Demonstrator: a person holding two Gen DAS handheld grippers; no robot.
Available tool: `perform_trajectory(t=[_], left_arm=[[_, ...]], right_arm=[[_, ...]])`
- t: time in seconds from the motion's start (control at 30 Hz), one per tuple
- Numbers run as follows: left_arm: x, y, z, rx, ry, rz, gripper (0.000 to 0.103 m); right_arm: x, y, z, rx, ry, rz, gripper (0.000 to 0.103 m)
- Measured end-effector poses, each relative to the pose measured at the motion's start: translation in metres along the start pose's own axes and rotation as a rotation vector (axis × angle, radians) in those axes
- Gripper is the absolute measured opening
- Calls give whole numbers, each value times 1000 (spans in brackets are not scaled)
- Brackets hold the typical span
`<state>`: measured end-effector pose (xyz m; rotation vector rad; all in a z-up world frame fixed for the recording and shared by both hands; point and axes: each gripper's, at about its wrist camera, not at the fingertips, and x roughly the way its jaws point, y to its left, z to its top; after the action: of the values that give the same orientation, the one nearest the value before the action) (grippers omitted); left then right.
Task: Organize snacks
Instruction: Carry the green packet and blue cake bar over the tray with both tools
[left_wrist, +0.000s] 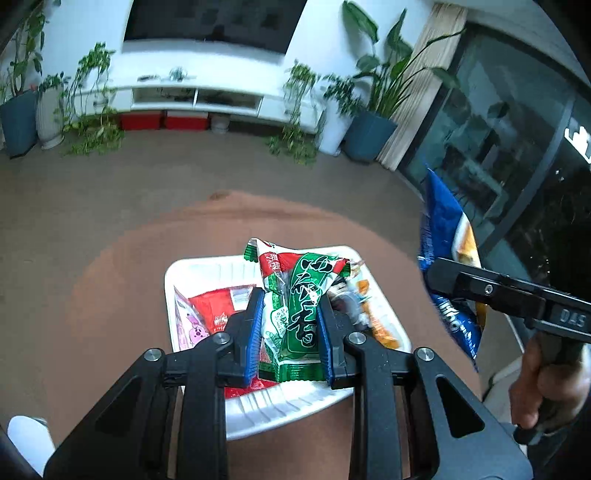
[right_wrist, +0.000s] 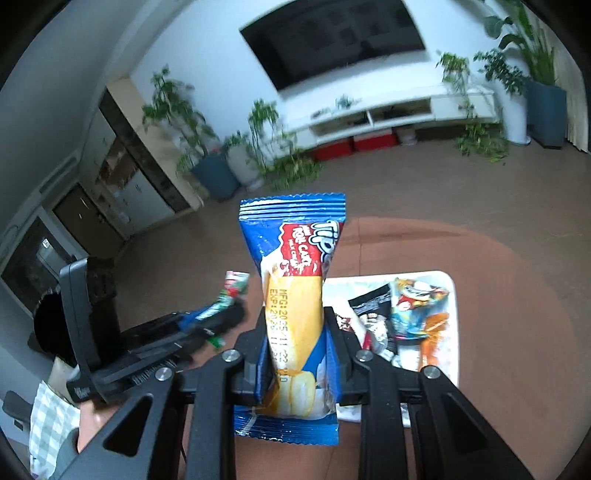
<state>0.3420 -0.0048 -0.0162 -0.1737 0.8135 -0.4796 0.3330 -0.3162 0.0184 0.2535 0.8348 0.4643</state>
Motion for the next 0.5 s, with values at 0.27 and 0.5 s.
perform_trajectory(t=[0.27,0.5], left_arm=[[63,16,-12,-35,58,12,24],[91,19,-23,-38,79,29,24]], right_arm=[[66,-25,-10,13,133,-81,27],[89,-30,-16,6,175,-109,27]])
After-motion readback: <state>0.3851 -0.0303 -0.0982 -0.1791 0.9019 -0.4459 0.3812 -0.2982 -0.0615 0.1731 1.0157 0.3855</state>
